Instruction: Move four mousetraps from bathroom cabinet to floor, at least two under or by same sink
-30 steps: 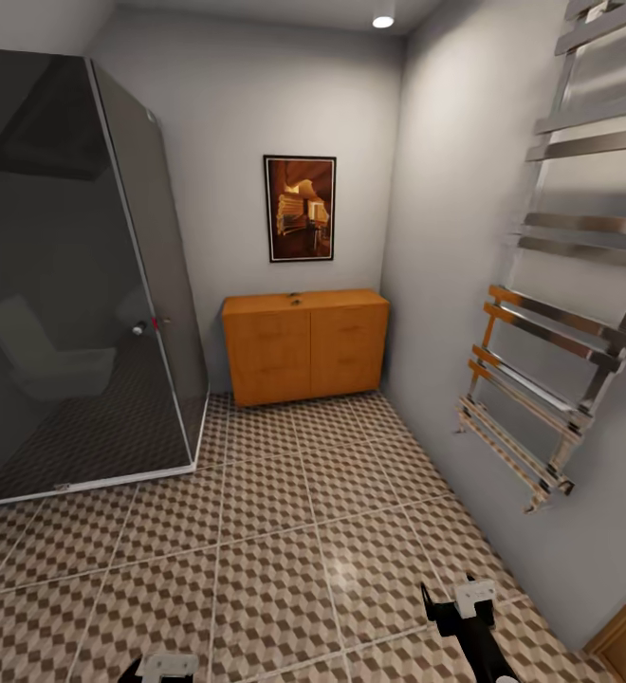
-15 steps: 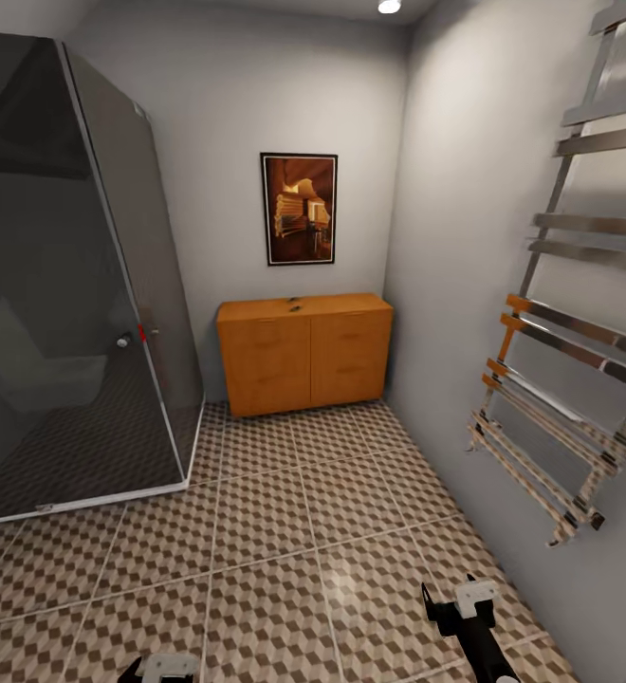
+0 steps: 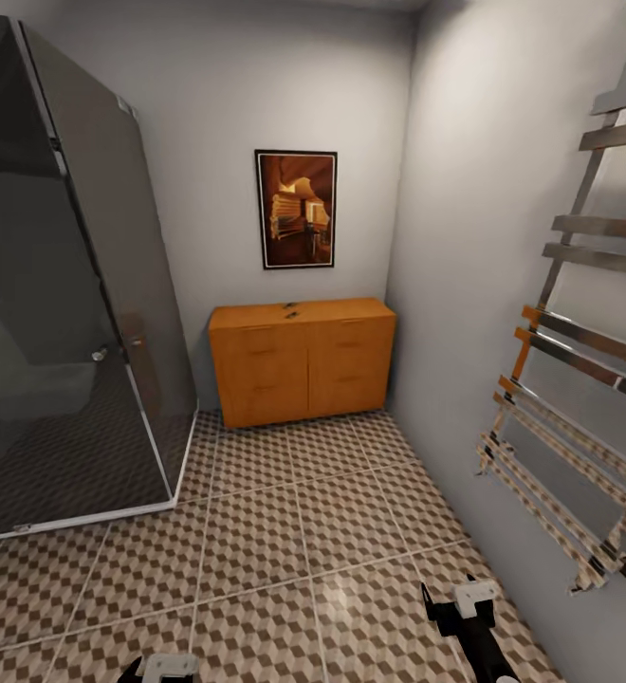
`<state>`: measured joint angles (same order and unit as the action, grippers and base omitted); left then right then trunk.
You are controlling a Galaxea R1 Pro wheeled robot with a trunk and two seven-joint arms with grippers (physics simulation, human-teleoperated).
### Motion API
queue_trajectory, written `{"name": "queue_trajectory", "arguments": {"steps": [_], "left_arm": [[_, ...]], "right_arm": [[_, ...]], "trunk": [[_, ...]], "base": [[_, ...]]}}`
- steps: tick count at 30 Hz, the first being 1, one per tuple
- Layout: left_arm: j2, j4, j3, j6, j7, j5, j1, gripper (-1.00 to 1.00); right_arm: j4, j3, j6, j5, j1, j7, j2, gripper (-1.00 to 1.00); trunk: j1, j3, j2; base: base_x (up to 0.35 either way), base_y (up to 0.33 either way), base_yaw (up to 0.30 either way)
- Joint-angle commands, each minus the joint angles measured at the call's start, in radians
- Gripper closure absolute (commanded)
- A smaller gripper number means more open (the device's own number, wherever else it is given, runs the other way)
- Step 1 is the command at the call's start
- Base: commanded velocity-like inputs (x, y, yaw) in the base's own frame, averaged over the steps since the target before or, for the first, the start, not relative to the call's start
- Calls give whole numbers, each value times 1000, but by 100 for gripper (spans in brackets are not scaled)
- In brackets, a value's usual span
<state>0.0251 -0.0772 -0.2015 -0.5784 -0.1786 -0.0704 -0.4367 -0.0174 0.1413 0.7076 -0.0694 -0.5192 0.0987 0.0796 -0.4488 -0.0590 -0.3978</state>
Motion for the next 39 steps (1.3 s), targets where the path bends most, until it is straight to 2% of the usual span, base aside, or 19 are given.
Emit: {"name": "queue_trajectory", "arguments": {"steps": [1, 21, 39], "left_arm": [[-1, -4, -9, -6, -2, -7, -2, -100], [-1, -4, -9, -6, -2, -8, -2, -100], [-1, -4, -9, -6, -2, -8, -2, -100]], "right_arm": [[1, 6, 1, -7, -1, 10, 0, -100], [1, 6, 1, -7, -1, 10, 0, -100], [1, 6, 1, -7, -1, 10, 0, -100]], "trunk": [[-1, -2, -2], [-1, -2, -2], [-1, -2, -2]], "base": [[333, -145, 184], [331, -137, 243], [322, -117, 22]]}}
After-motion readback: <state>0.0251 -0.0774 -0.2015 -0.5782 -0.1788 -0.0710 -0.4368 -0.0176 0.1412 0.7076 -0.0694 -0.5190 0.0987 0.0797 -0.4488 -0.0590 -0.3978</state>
